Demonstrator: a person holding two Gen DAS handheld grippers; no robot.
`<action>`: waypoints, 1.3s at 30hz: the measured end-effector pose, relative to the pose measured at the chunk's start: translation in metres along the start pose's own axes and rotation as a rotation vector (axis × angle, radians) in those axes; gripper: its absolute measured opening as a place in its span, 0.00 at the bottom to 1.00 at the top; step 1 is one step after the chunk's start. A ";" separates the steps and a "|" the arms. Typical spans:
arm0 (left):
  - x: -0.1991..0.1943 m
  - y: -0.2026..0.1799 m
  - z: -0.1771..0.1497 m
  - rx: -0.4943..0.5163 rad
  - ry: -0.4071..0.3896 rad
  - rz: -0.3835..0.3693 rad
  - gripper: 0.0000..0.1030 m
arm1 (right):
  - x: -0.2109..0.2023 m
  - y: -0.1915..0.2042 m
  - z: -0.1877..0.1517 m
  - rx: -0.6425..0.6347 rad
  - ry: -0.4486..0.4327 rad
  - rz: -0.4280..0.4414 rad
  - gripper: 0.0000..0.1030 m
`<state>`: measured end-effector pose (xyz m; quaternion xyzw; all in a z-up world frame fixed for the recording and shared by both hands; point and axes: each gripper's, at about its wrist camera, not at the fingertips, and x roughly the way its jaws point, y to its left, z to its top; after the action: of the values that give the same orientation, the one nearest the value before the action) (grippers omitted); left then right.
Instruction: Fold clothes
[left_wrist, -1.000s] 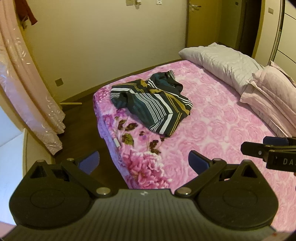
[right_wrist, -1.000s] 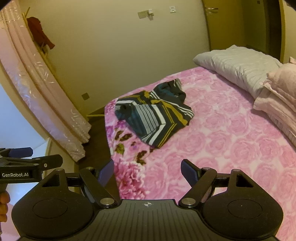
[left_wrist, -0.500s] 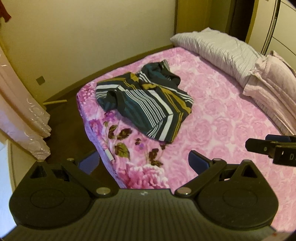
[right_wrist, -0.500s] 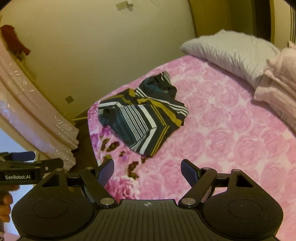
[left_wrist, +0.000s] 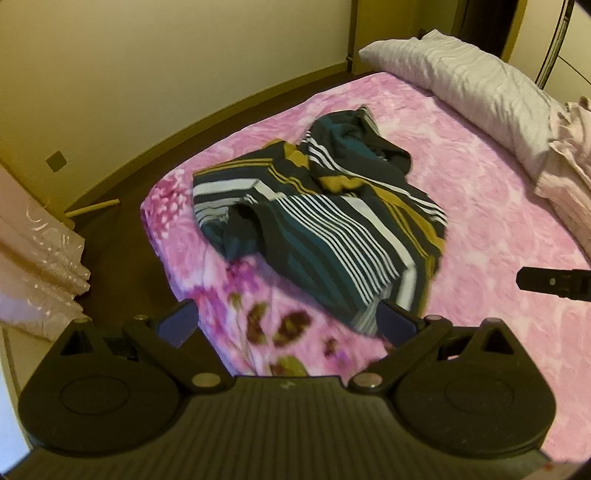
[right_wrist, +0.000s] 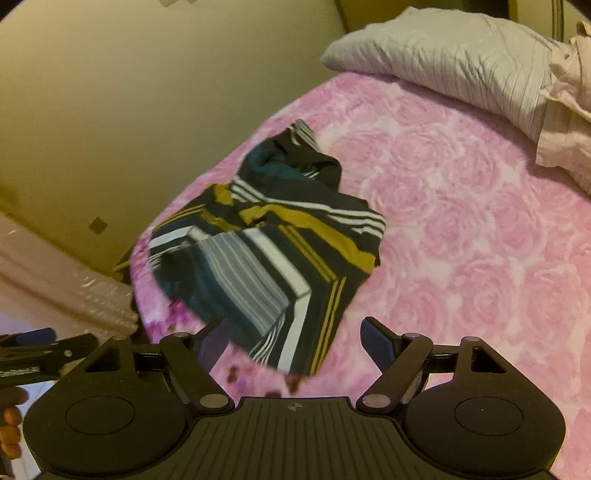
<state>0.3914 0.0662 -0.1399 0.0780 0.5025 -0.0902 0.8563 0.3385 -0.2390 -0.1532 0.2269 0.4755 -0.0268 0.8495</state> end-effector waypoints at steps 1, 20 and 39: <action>0.009 0.005 0.006 0.003 0.003 -0.003 0.98 | 0.010 -0.001 0.005 0.013 -0.003 -0.013 0.74; 0.193 0.029 0.098 0.050 0.119 -0.017 0.98 | 0.196 -0.075 0.025 0.393 0.112 -0.081 0.74; 0.145 0.025 0.124 0.103 0.022 -0.089 0.94 | -0.011 0.009 0.068 0.156 -0.493 0.215 0.05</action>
<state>0.5718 0.0511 -0.2056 0.1007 0.5096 -0.1531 0.8407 0.3894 -0.2611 -0.1108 0.3274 0.2241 -0.0273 0.9175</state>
